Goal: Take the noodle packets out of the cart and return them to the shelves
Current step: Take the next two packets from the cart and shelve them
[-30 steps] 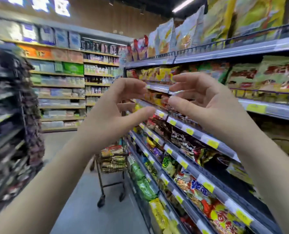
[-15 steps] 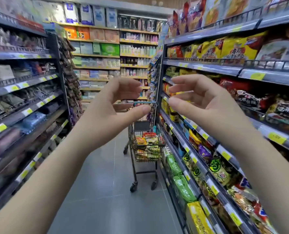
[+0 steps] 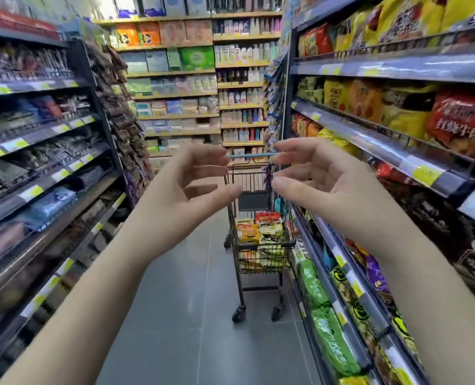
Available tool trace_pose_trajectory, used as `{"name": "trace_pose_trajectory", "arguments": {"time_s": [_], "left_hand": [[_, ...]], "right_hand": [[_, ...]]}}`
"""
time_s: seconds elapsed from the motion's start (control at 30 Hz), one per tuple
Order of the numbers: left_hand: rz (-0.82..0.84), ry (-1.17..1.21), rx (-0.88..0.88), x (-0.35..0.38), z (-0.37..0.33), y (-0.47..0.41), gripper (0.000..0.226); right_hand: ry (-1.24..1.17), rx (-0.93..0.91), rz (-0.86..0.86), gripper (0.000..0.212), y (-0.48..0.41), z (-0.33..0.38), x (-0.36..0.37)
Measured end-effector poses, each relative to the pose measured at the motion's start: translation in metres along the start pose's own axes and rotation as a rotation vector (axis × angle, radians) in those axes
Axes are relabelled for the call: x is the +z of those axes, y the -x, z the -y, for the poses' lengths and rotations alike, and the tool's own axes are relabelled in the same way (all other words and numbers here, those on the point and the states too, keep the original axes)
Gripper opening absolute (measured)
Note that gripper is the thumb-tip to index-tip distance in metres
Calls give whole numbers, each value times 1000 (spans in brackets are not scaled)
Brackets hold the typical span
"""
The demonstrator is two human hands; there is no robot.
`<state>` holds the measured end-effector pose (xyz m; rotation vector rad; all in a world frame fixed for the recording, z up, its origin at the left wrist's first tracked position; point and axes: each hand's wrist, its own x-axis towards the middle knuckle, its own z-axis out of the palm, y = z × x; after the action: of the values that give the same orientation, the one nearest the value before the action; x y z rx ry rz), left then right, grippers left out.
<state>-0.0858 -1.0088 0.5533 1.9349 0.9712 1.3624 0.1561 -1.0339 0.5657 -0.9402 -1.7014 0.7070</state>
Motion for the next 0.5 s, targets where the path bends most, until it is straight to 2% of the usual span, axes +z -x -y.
{"name": "trace_pose_trajectory", "arguments": {"time_s": [0.23,0.5], "left_hand": [[15,31,-47,14,66,-68,54],[86,98,-11,-1,181,-181,57]], "right_hand": [[-64,71,32,43,-64,-71,0],[2,113,-11,46,-172,-160,21]]}}
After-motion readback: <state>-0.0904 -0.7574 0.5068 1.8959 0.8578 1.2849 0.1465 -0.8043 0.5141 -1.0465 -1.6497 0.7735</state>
